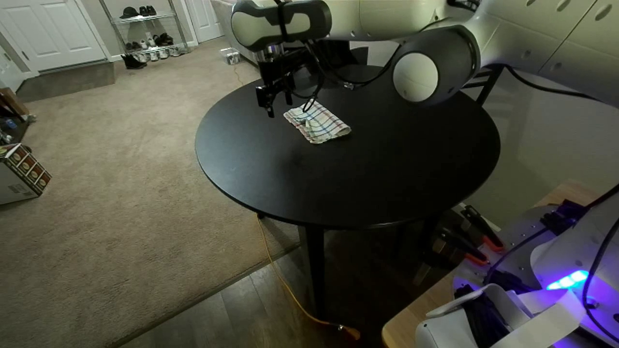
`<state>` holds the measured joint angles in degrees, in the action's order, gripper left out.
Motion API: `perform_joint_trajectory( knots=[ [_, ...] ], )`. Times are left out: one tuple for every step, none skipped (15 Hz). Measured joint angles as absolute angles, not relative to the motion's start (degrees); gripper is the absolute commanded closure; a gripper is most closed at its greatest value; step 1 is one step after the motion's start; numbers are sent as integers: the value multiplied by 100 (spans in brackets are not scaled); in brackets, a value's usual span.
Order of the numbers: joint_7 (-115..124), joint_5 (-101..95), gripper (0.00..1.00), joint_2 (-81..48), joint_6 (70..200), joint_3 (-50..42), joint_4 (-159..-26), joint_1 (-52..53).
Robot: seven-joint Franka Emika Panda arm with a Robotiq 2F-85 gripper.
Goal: Fold the cloth
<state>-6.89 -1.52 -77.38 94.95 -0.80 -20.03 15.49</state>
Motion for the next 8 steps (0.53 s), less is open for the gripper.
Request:
perform_joint_trajectory(
  knots=[
    [-605,-152,0,-7688,9505,-82,-1988,1603],
    [-499,-152,0,-7630,9530,-82,-1981,1647],
    [-358,-152,0,-7571,9583,-81,-1979,1682],
    [-220,-152,0,-7515,9666,-73,-1978,1708],
    [-69,-147,0,-7472,9773,-58,-1977,1731],
    [71,-140,0,-7439,9891,-25,-1977,1746],
    [205,-140,0,-7414,10017,-1,-1976,1761],
    [350,-140,0,-7396,10149,6,-1976,1777]
  ],
)
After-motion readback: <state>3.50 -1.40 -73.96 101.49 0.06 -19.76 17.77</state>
